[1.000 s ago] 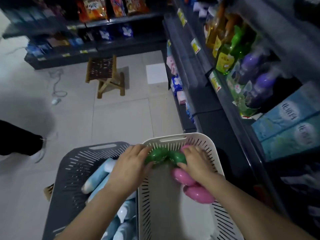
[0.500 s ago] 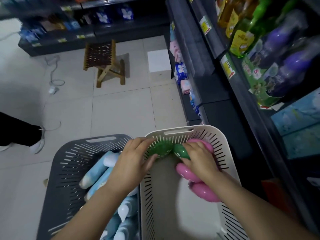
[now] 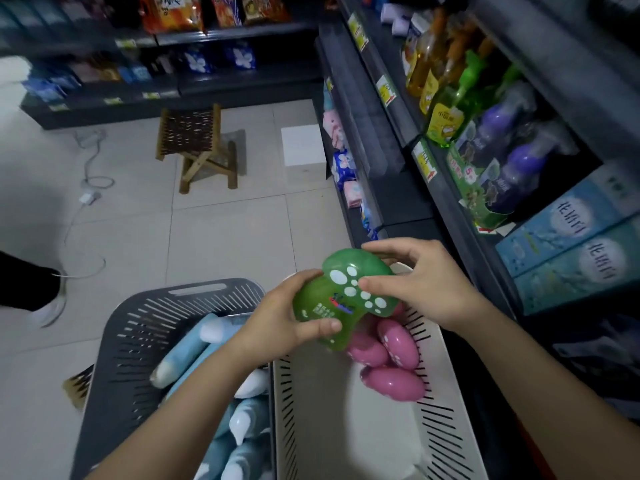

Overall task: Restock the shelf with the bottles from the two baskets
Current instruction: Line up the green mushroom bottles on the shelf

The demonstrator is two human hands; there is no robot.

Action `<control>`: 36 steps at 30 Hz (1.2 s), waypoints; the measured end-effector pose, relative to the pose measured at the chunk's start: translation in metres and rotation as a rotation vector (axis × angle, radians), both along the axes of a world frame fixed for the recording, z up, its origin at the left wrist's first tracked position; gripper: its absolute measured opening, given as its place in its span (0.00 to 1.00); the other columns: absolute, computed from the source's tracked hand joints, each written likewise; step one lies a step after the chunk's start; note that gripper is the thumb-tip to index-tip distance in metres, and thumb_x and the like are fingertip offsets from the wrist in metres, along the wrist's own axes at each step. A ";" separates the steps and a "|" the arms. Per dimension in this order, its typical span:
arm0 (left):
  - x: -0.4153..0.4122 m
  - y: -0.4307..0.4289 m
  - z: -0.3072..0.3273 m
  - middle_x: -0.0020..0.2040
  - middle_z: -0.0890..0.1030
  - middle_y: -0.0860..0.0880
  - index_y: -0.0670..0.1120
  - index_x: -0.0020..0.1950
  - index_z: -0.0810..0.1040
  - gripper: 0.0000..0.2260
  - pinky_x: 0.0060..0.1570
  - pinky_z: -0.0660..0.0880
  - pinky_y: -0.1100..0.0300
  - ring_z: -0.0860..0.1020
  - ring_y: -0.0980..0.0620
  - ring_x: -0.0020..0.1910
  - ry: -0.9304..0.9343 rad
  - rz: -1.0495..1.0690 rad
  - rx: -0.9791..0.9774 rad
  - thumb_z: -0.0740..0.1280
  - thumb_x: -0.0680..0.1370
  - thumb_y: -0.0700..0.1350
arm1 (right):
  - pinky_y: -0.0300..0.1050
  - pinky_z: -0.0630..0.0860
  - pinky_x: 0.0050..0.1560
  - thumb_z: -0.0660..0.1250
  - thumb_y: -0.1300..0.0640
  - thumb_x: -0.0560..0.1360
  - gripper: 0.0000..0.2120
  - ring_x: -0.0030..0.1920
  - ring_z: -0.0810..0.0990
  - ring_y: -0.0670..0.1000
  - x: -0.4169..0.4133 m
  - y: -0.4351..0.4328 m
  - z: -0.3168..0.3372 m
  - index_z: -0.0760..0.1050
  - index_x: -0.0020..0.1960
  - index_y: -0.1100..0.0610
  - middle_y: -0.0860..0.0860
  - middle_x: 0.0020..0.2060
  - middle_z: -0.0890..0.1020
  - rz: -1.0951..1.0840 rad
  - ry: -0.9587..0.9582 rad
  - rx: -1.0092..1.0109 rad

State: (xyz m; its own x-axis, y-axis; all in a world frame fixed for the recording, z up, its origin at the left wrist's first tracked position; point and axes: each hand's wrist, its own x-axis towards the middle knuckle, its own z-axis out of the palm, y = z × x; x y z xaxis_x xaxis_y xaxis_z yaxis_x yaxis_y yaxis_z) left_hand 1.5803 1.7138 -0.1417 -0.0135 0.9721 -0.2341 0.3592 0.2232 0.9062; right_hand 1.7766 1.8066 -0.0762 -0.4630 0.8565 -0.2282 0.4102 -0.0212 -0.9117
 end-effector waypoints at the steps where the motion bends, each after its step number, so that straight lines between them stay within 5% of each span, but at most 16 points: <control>1: -0.003 -0.002 0.003 0.53 0.81 0.52 0.59 0.56 0.74 0.28 0.51 0.76 0.64 0.80 0.57 0.51 -0.045 0.027 0.002 0.79 0.59 0.58 | 0.40 0.76 0.57 0.80 0.61 0.61 0.25 0.50 0.82 0.42 -0.005 -0.001 0.003 0.80 0.56 0.54 0.46 0.48 0.84 0.017 0.053 -0.034; 7: -0.040 -0.028 0.005 0.49 0.80 0.45 0.56 0.48 0.76 0.23 0.51 0.77 0.57 0.80 0.51 0.47 -0.001 0.330 0.089 0.75 0.57 0.60 | 0.43 0.74 0.61 0.74 0.46 0.60 0.33 0.56 0.79 0.43 -0.038 -0.003 -0.023 0.74 0.63 0.51 0.45 0.56 0.80 0.109 0.081 -0.074; 11: -0.066 -0.046 0.008 0.45 0.83 0.49 0.51 0.50 0.75 0.22 0.44 0.79 0.61 0.82 0.52 0.44 -0.082 0.573 0.108 0.80 0.62 0.53 | 0.42 0.69 0.65 0.72 0.53 0.71 0.23 0.60 0.76 0.48 -0.050 -0.015 -0.084 0.74 0.65 0.54 0.49 0.60 0.79 0.170 -0.264 0.075; 18: -0.084 -0.082 0.003 0.41 0.83 0.52 0.49 0.49 0.75 0.14 0.39 0.78 0.67 0.81 0.59 0.38 -0.060 0.706 0.094 0.75 0.67 0.43 | 0.43 0.57 0.71 0.73 0.55 0.70 0.33 0.70 0.65 0.52 -0.071 -0.031 -0.160 0.65 0.72 0.54 0.52 0.70 0.68 0.346 -0.570 0.231; 24: -0.090 -0.111 -0.013 0.44 0.84 0.50 0.49 0.49 0.75 0.14 0.40 0.79 0.65 0.82 0.57 0.40 -0.058 0.788 0.036 0.75 0.67 0.41 | 0.50 0.68 0.65 0.74 0.57 0.69 0.31 0.60 0.67 0.57 -0.082 -0.039 -0.190 0.69 0.70 0.52 0.55 0.59 0.68 0.326 -0.716 0.418; 28: -0.089 -0.120 -0.018 0.42 0.83 0.52 0.50 0.48 0.75 0.14 0.37 0.76 0.69 0.81 0.60 0.38 -0.011 0.795 -0.004 0.75 0.68 0.39 | 0.55 0.74 0.58 0.75 0.60 0.66 0.28 0.58 0.72 0.58 -0.078 -0.043 -0.200 0.72 0.65 0.56 0.55 0.58 0.72 0.312 -0.671 0.419; 36: -0.080 -0.119 -0.004 0.41 0.85 0.51 0.48 0.49 0.77 0.15 0.40 0.79 0.64 0.83 0.56 0.40 -0.009 0.780 -0.034 0.77 0.66 0.45 | 0.46 0.74 0.53 0.77 0.58 0.65 0.23 0.54 0.78 0.55 -0.060 -0.055 -0.172 0.76 0.58 0.55 0.51 0.55 0.80 0.203 -0.465 0.399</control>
